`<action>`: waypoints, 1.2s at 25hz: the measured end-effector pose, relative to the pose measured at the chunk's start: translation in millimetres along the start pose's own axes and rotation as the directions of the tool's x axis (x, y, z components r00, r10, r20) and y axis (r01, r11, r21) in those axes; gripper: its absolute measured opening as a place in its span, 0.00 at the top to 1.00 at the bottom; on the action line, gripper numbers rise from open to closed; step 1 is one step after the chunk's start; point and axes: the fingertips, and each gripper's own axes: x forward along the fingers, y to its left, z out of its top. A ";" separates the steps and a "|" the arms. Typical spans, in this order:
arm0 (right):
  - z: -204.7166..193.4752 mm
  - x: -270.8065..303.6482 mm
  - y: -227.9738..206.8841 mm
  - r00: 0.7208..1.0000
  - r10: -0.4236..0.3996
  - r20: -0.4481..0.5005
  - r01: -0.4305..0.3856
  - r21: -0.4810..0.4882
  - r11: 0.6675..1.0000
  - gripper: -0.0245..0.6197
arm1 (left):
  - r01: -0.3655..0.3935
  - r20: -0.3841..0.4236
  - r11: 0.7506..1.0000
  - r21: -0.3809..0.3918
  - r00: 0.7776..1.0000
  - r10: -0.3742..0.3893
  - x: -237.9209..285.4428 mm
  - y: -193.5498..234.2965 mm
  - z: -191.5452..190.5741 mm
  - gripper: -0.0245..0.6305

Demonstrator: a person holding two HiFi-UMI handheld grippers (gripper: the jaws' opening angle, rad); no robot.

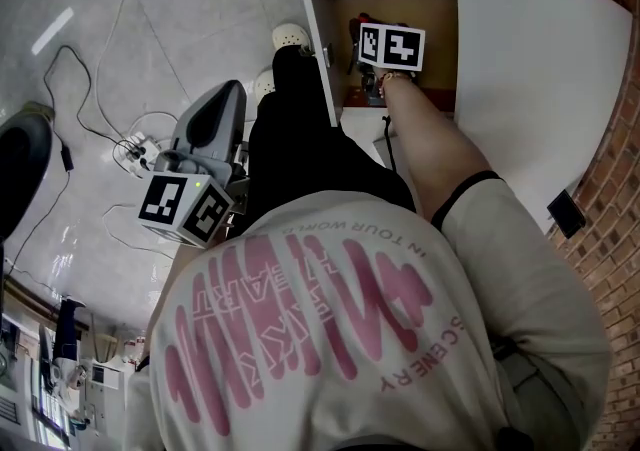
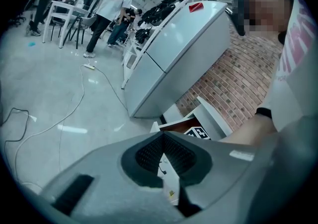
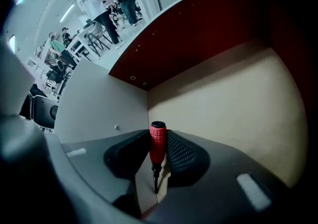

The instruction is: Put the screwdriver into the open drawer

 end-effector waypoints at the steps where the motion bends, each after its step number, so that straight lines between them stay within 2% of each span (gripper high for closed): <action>1: -1.5 1.9 0.5 1.000 0.002 -0.007 -0.002 -0.003 1.000 0.78 | -0.002 -0.002 1.000 -0.002 1.000 0.002 0.2 1.0 -0.9 0.96; 14: -13.1 19.5 -0.9 0.997 0.005 -0.079 -0.006 -0.016 1.000 0.78 | -0.008 -0.012 1.000 -0.023 1.000 0.008 3.7 6.7 -9.6 0.96; 30: -16.5 22.0 4.4 0.999 -0.015 -0.043 0.014 -0.017 1.000 0.77 | -0.010 -0.022 1.000 -0.026 1.000 0.009 -6.8 11.9 -21.5 0.96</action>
